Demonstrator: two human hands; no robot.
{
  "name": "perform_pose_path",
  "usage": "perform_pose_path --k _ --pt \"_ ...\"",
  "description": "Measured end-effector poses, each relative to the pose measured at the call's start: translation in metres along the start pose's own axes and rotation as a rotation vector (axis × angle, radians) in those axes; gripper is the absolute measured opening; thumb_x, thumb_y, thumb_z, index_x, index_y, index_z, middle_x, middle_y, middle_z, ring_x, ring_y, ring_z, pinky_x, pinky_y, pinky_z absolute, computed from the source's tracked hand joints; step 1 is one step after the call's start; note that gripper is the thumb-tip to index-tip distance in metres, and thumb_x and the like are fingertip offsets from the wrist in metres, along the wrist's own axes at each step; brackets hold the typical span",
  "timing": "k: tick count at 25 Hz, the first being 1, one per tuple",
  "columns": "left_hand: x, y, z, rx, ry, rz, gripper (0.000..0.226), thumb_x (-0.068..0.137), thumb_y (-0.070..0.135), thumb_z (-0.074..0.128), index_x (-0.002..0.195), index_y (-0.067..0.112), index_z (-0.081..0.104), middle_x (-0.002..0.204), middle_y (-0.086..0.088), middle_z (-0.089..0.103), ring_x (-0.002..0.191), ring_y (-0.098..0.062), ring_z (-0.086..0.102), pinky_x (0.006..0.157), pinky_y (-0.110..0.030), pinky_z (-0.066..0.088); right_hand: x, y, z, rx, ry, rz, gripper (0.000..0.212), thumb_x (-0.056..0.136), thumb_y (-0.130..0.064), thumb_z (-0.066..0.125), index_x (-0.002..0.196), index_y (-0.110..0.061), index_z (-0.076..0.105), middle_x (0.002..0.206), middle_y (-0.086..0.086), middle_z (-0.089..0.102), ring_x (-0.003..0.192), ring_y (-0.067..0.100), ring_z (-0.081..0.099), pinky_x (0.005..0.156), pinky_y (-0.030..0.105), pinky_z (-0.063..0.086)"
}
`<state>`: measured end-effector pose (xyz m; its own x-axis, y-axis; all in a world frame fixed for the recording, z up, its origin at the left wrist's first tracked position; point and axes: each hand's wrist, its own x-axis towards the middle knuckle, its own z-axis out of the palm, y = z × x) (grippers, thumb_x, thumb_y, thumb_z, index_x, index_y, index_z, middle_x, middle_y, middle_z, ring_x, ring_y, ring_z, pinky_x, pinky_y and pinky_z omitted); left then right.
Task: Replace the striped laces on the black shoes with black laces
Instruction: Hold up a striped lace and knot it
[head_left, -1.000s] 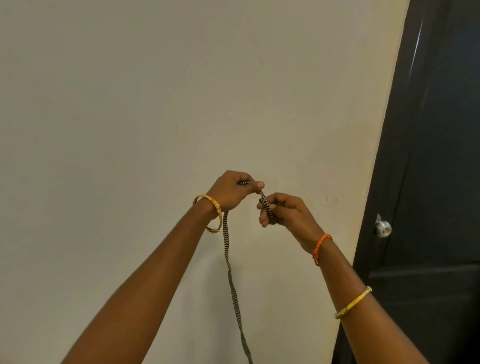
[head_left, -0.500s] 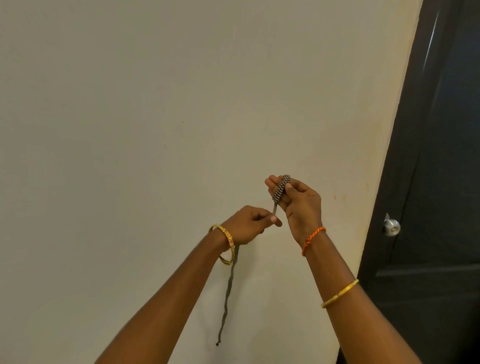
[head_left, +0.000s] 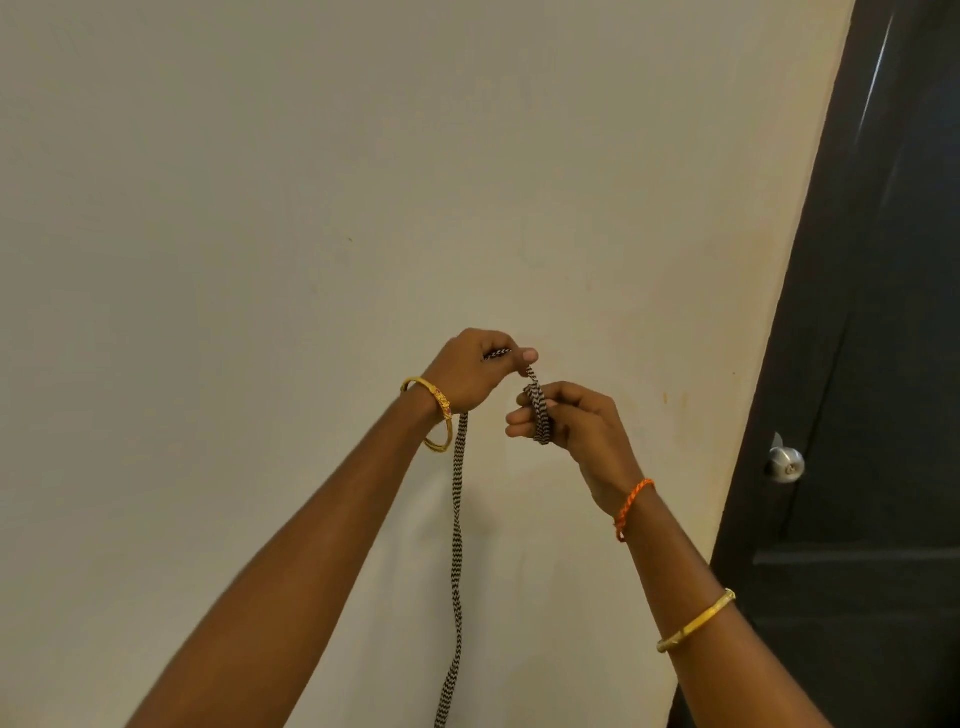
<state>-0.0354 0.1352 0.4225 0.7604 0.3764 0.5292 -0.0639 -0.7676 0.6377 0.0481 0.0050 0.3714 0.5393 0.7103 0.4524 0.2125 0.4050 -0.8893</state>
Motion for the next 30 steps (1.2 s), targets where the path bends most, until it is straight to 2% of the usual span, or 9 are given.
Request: perform_pose_path --k 4,7,11,14,17,21,25,28,30 --pt "-0.01 -0.015 0.04 -0.508 -0.08 -0.313 0.027 0.101 0.026 0.042 0.082 0.014 0.057 0.058 0.003 0.036 0.043 -0.005 0.031 0.04 -0.016 0.028 0.011 -0.011 -0.012 0.288 0.007 0.045 0.031 0.096 0.006 0.032 0.098 0.002 0.063 0.089 0.014 0.073 0.085 0.025 0.072 0.083 0.03 0.057" --pt "-0.02 -0.018 0.063 -0.604 -0.195 -0.365 0.03 0.103 0.03 0.036 0.087 0.015 0.058 0.058 0.005 0.032 0.043 -0.004 0.026 0.04 -0.016 0.025 0.02 -0.009 -0.02 0.379 0.067 0.019 0.029 0.098 0.006 0.032 0.106 0.002 0.06 0.103 0.015 0.071 0.097 0.025 0.069 0.087 0.03 0.055" --pt "-0.017 -0.005 0.073 -0.175 -0.312 -0.287 0.035 0.103 0.033 0.033 0.094 0.015 0.062 0.064 0.004 0.04 0.048 -0.007 0.033 0.043 -0.015 0.032 0.032 0.002 -0.034 0.44 0.18 0.001 0.026 0.097 0.007 0.033 0.11 0.005 0.057 0.108 0.015 0.068 0.099 0.023 0.069 0.09 0.027 0.054" --pt "-0.004 0.01 0.073 0.193 -0.317 -0.135 0.036 0.102 0.031 0.038 0.089 0.013 0.066 0.064 0.009 0.045 0.053 -0.004 0.041 0.051 -0.015 0.032 0.039 0.012 -0.043 0.271 0.223 0.007 0.028 0.096 0.008 0.034 0.11 0.003 0.057 0.1 0.01 0.069 0.089 0.015 0.07 0.08 0.023 0.057" --pt "0.016 0.025 0.064 0.352 -0.291 -0.06 0.032 0.1 0.032 0.043 0.079 0.017 0.061 0.06 0.01 0.047 0.053 -0.003 0.042 0.05 -0.015 0.031 0.039 0.02 -0.054 -0.038 0.211 0.015 0.025 0.093 0.008 0.04 0.105 0.004 0.061 0.079 0.003 0.068 0.07 0.012 0.065 0.065 0.02 0.053" --pt "0.045 0.036 0.049 0.432 -0.223 -0.02 0.028 0.095 0.038 0.052 0.08 0.017 0.061 0.061 0.009 0.047 0.055 -0.004 0.042 0.051 -0.019 0.03 0.031 0.016 -0.069 -0.076 0.096 0.026 0.031 0.093 0.006 0.037 0.093 -0.007 0.066 0.083 0.005 0.073 0.078 0.017 0.072 0.075 0.02 0.054" --pt "0.055 0.031 0.053 0.255 -0.087 -0.016 0.028 0.09 0.039 0.06 0.079 0.015 0.067 0.055 0.007 0.045 0.05 -0.006 0.039 0.049 -0.019 0.03 0.023 0.001 -0.079 0.098 0.017 0.099 0.032 0.092 0.01 0.033 0.093 0.001 0.064 0.081 0.014 0.073 0.074 0.023 0.072 0.069 0.021 0.056" --pt "0.04 0.012 0.077 -0.183 -0.038 -0.219 0.028 0.094 0.035 0.054 0.081 0.01 0.061 0.054 0.004 0.037 0.04 -0.003 0.033 0.042 -0.017 0.03 0.022 -0.011 -0.089 0.18 -0.014 0.122 0.032 0.09 0.01 0.032 0.096 0.006 0.063 0.083 0.017 0.072 0.074 0.026 0.072 0.071 0.026 0.058" --pt "0.025 0.004 0.1 -0.46 -0.067 -0.381 0.022 0.099 0.023 0.046 0.084 0.01 0.054 0.06 0.003 0.036 0.037 -0.002 0.03 0.038 -0.015 0.026 0.022 -0.016 -0.094 0.224 -0.061 0.143 0.032 0.09 0.008 0.031 0.099 0.009 0.062 0.088 0.018 0.072 0.079 0.027 0.072 0.075 0.03 0.059"
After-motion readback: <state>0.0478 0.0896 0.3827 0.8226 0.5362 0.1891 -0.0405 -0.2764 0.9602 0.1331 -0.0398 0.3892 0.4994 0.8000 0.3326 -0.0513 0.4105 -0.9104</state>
